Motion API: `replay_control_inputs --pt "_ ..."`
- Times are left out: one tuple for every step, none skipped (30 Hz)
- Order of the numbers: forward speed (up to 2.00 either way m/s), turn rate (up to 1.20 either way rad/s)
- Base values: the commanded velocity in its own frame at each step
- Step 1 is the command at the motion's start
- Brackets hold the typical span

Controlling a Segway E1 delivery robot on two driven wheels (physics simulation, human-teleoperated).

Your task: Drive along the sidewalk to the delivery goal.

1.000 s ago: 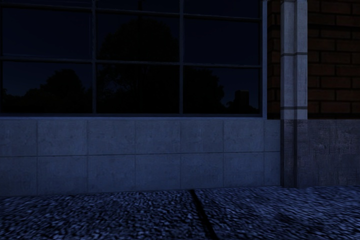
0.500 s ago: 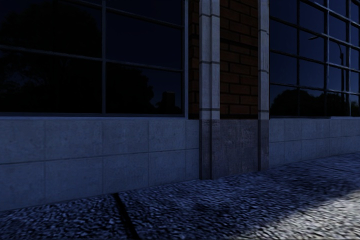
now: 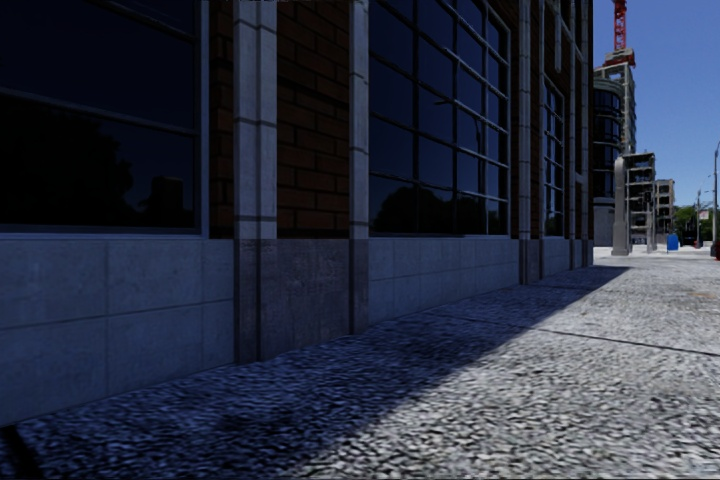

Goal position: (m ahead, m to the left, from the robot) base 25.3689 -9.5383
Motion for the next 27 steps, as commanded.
replay_control_inputs --pt "0.00 -0.88" --pt "0.00 -0.88" --pt "0.00 -0.88" --pt "0.00 -0.88" --pt "0.00 -0.88" --pt "0.00 -0.87" --pt "0.00 -0.85" --pt "0.00 -0.85" --pt "0.00 -0.80" --pt "0.00 -0.79" --pt "0.00 -0.78" --pt "0.00 -0.78" --pt "0.00 -0.78" --pt "0.00 -0.78" --pt "0.00 -0.28" --pt "0.00 -0.08" --pt "0.00 -0.02" --pt "0.00 0.00" --pt "0.00 0.00" --pt "0.00 0.00" --pt "0.00 0.00" --pt "0.00 0.00" --pt "0.00 0.00" --pt "0.00 0.00" --pt "0.72 0.00" --pt "1.00 0.00" --pt "1.13 0.00"
